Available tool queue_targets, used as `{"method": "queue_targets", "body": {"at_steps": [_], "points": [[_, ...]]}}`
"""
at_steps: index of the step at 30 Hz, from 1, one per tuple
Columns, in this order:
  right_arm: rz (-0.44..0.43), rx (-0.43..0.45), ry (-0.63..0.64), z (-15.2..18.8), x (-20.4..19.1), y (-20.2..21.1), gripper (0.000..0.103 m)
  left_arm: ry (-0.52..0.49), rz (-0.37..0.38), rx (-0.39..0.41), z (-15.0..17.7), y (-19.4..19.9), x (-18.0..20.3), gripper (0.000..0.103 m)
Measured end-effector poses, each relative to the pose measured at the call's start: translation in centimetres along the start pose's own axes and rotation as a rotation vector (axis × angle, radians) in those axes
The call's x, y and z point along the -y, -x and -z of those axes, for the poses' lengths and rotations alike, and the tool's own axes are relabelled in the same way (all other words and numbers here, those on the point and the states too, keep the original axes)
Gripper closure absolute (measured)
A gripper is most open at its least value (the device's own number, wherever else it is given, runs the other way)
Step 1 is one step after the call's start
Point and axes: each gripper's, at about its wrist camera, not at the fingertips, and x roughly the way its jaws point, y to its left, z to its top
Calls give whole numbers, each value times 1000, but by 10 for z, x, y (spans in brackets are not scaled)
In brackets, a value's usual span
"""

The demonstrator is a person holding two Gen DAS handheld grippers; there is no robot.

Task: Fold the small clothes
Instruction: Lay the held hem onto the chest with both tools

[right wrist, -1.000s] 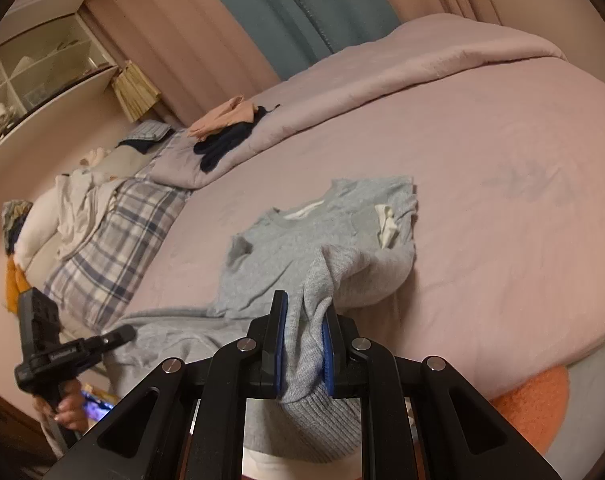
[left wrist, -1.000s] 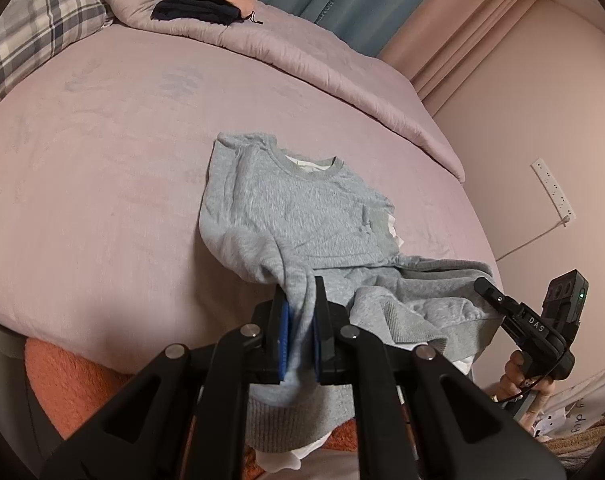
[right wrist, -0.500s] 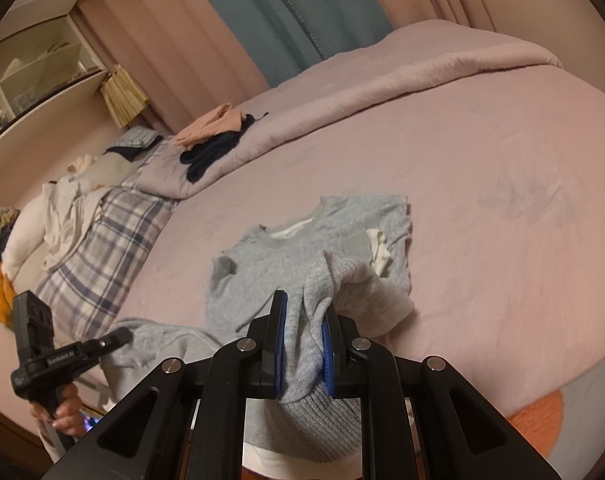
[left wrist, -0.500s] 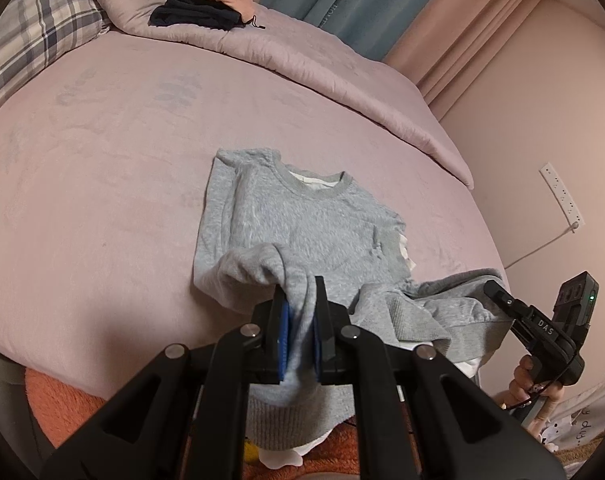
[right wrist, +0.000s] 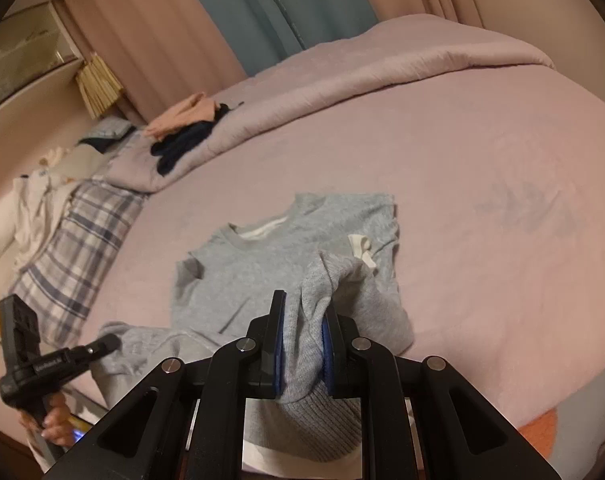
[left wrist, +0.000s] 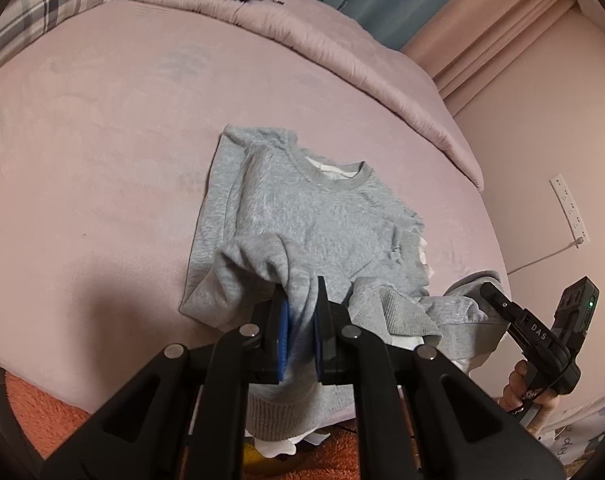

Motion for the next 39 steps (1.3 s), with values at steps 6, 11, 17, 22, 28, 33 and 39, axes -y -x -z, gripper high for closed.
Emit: {"method": "queue_targets", "body": {"at_steps": [6, 11, 17, 22, 28, 33, 39], "points": [[49, -25, 17, 0, -1, -12, 86, 1, -35, -15, -2, -11, -4, 93], [93, -24, 26, -2, 2, -18, 86, 14, -64, -27, -3, -19, -11, 93], [117, -41, 13, 0, 10, -25, 86, 14, -103, -47, -3, -31, -18, 92], [101, -78, -35, 4, 23, -34, 86, 18, -122, -56, -2, -36, -22, 92], [117, -89, -42, 5, 29, -36, 86, 16, -147, -72, -2, -45, -24, 92], [123, -99, -43, 6, 29, -41, 86, 22, -160, -90, 0, -53, -27, 92], [133, -118, -43, 6, 29, -50, 86, 32, -171, -114, 0, -63, -32, 90]]}}
